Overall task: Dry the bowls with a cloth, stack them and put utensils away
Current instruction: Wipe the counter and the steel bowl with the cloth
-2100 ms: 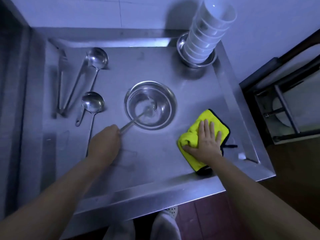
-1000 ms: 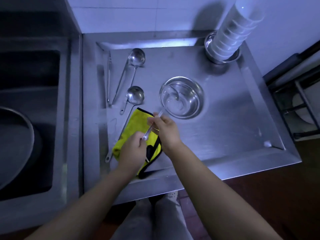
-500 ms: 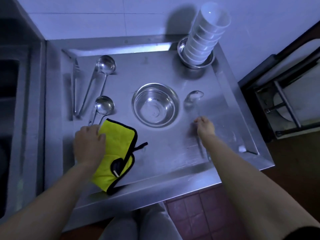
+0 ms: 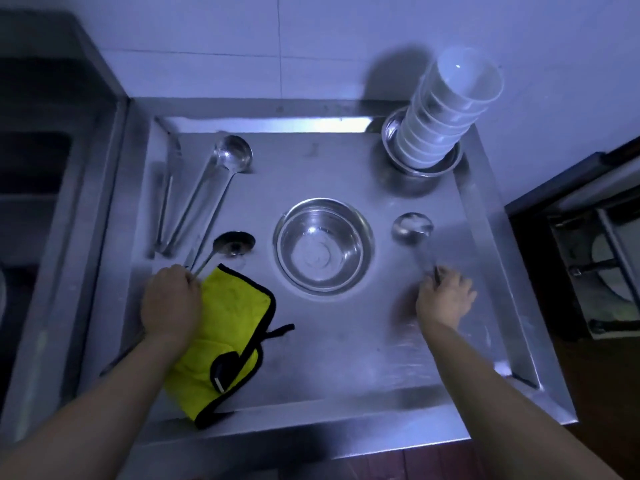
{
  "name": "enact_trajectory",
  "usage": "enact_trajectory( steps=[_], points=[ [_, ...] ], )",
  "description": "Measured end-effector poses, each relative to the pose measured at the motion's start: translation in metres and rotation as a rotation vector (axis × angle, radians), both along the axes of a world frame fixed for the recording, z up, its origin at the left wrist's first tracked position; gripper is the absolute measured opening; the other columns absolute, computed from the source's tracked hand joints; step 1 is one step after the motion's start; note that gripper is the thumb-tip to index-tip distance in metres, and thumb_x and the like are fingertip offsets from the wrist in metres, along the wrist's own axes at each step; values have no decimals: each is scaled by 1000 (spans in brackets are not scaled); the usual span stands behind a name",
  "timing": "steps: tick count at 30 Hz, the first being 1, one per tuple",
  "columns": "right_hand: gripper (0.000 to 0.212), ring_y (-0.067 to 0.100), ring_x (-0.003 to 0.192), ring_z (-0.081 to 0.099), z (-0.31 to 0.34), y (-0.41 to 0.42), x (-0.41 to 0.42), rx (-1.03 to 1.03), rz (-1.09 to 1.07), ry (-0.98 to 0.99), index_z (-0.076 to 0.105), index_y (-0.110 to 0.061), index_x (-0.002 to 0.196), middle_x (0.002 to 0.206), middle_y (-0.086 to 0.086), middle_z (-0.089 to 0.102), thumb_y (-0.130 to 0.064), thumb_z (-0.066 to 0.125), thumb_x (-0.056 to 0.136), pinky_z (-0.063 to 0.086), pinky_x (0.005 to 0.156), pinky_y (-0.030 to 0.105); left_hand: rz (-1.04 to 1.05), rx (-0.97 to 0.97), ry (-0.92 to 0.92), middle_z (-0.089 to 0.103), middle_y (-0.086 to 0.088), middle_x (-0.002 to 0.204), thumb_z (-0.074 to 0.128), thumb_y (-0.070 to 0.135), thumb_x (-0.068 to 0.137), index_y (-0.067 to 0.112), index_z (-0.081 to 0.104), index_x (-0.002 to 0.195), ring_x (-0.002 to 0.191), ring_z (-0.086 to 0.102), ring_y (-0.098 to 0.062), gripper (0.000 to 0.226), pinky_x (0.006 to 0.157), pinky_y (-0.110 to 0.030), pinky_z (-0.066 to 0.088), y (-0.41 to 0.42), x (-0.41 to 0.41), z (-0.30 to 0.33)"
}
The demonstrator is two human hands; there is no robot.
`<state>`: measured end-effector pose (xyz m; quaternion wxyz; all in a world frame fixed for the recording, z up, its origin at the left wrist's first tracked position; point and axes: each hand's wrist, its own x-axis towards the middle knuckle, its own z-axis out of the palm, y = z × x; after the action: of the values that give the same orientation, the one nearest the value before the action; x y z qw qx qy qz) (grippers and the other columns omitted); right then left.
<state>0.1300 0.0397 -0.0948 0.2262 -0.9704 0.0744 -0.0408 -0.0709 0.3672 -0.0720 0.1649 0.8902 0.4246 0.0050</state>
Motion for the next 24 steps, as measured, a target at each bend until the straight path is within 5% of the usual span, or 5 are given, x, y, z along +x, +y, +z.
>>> enact_trajectory(
  steps=[4, 13, 16, 20, 24],
  points=[
    [45, 40, 84, 49, 3, 32, -14, 67, 146, -226, 65, 1, 100, 102, 27, 57, -16, 41, 66, 29, 72, 39, 14, -104, -118, 52, -21, 96, 49, 9, 94, 1, 51, 86, 85, 50, -36, 12, 66, -39, 33, 15, 22, 10],
    [35, 9, 105, 32, -7, 112, -46, 350, 372, -75, 63, -9, 108, 120, 13, 48, 7, 56, 77, 27, 91, 19, 136, -226, -227, 55, -18, 100, 50, 9, 89, 3, 51, 92, 84, 52, -33, 7, 68, -36, 36, 64, 106, 0],
    [36, 5, 107, 34, -10, 123, -62, 408, 393, -15, 63, -14, 108, 121, 4, 45, 3, 51, 78, 40, 88, 27, 32, -175, -175, 49, -23, 113, 52, 3, 87, -3, 49, 102, 99, 49, -36, 17, 77, -38, 36, 67, 120, -6],
    [37, 5, 109, 36, -10, 131, -80, 414, 437, 13, 64, -13, 105, 118, -11, 42, 12, 53, 79, 38, 80, 5, -172, 80, 68, 52, -22, 118, 45, -2, 89, -4, 48, 114, 107, 48, -37, 26, 83, -39, 38, 67, 125, -11],
    [34, 2, 108, 40, -14, 142, -89, 386, 477, 42, 65, -19, 101, 114, -27, 40, 0, 47, 78, 51, 82, 38, -285, 129, 201, 53, -18, 116, 42, -7, 89, 0, 48, 112, 101, 56, -33, 25, 74, -35, 42, 72, 123, -7]
  ],
)
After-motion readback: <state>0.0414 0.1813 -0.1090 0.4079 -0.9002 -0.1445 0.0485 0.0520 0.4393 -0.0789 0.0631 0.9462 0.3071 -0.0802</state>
